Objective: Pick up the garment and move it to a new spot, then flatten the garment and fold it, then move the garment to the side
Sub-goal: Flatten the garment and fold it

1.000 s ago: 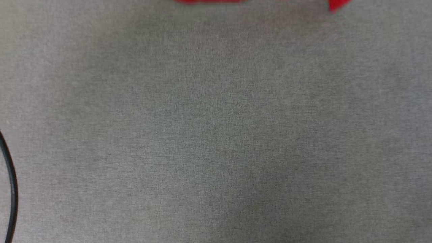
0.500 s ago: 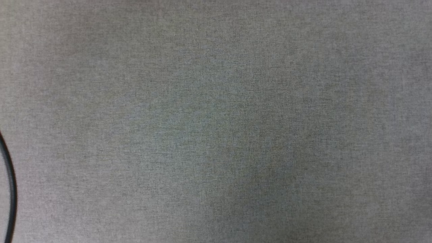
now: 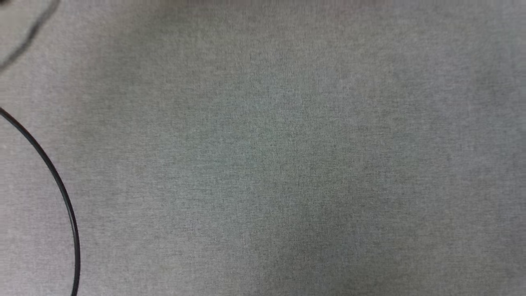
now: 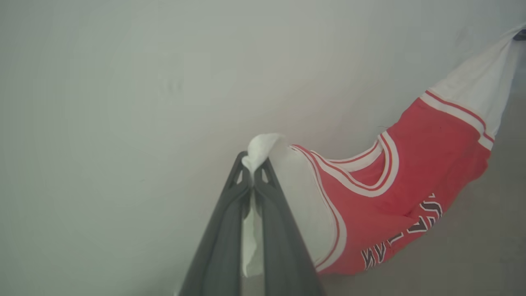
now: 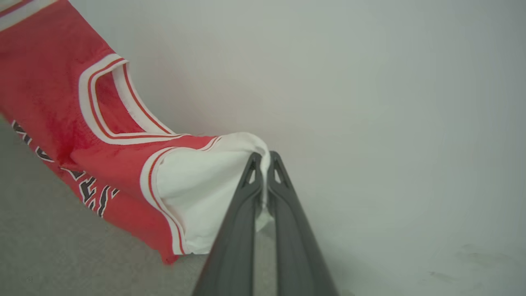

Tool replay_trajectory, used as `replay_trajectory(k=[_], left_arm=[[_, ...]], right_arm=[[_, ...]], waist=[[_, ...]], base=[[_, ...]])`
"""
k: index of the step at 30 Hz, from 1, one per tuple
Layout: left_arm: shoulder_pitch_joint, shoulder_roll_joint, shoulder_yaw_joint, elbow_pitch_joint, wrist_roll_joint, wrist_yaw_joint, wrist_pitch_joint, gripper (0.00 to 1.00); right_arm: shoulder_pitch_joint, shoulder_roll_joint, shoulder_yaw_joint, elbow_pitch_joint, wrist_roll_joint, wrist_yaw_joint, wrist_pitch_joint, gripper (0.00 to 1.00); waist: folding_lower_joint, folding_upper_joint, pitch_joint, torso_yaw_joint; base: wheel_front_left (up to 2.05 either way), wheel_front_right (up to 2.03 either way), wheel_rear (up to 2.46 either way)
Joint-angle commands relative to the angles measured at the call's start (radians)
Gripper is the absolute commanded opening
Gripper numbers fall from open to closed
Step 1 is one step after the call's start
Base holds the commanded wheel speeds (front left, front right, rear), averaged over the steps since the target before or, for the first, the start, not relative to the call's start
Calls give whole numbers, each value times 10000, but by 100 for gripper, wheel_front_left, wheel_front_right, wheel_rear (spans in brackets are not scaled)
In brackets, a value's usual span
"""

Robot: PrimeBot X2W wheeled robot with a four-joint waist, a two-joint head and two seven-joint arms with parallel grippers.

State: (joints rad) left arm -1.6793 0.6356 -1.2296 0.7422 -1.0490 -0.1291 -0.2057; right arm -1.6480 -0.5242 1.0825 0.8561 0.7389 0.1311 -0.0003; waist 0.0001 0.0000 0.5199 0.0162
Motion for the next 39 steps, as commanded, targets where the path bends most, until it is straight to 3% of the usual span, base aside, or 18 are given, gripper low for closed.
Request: replay_trajectory(k=[1, 9, 16, 23, 39], left_arm=[[524, 160, -47, -77, -86, -1, -152, 0], [4048, 856, -178, -1184, -430, 387, -546, 0], [7615, 1605, 379, -3127, -1151, 1556, -611, 0], [10654, 2383, 1175, -4393, -1240, 2566, -606, 0], [15104, 3039, 2375, -5703, -1840, 3801, -596, 0]], right_arm=[[504, -77, 162, -136, 166, -7, -154, 0], [3291, -855, 1172, -1284, 1109, -7, -852, 0], [5822, -1712, 1587, -2384, 1585, -7, -1157, 0], [8031, -2586, 1444, -3054, 2124, -7, -1284, 0], [13064, -4085, 417, -4965, 2507, -9, -1002, 0]], waist=[[-1, 0, -395, 3], [-1, 0, -1727, -70], [-1, 0, -2754, -108], [-1, 0, -3668, -130], [-1, 0, -4973, -94]], base=[[0, 0, 0], [0, 0, 0], [0, 0, 0], [0, 0, 0], [0, 0, 0]])
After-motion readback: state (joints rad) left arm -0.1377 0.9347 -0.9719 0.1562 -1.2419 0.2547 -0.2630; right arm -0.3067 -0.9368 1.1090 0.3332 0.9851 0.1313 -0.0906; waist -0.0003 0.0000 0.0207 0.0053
